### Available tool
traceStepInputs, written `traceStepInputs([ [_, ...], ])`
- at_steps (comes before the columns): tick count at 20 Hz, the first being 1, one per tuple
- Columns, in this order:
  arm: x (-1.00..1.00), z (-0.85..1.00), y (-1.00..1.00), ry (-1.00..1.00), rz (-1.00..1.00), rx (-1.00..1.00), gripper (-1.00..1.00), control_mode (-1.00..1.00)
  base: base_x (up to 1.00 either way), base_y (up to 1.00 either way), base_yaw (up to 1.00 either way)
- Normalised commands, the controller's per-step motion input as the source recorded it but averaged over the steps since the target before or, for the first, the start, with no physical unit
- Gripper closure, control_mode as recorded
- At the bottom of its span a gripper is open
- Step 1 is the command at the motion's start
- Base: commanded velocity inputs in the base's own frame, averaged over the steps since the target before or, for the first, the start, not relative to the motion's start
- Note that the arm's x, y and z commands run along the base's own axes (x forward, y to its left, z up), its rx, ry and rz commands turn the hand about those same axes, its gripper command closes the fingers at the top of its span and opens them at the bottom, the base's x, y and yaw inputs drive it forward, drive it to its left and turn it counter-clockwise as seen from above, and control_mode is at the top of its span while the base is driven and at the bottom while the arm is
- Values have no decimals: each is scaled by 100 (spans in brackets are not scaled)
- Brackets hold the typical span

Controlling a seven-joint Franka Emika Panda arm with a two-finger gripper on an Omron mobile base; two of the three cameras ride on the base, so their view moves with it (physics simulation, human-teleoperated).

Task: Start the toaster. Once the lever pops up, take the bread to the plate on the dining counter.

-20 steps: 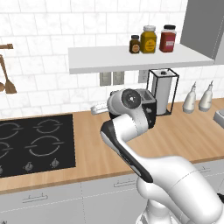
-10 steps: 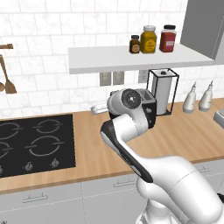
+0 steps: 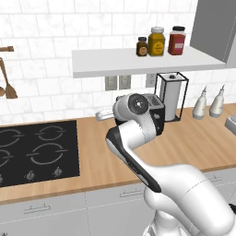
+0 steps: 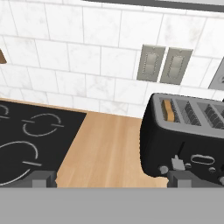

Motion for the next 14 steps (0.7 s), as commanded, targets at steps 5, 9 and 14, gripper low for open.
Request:
traceStepInputs([
  [5, 0, 0, 0, 0, 0, 0, -100, -100, 0, 0, 0],
  [9, 0, 0, 0, 0, 0, 0, -100, -100, 0, 0, 0],
  [14, 0, 0, 0, 0, 0, 0, -100, -100, 0, 0, 0],
])
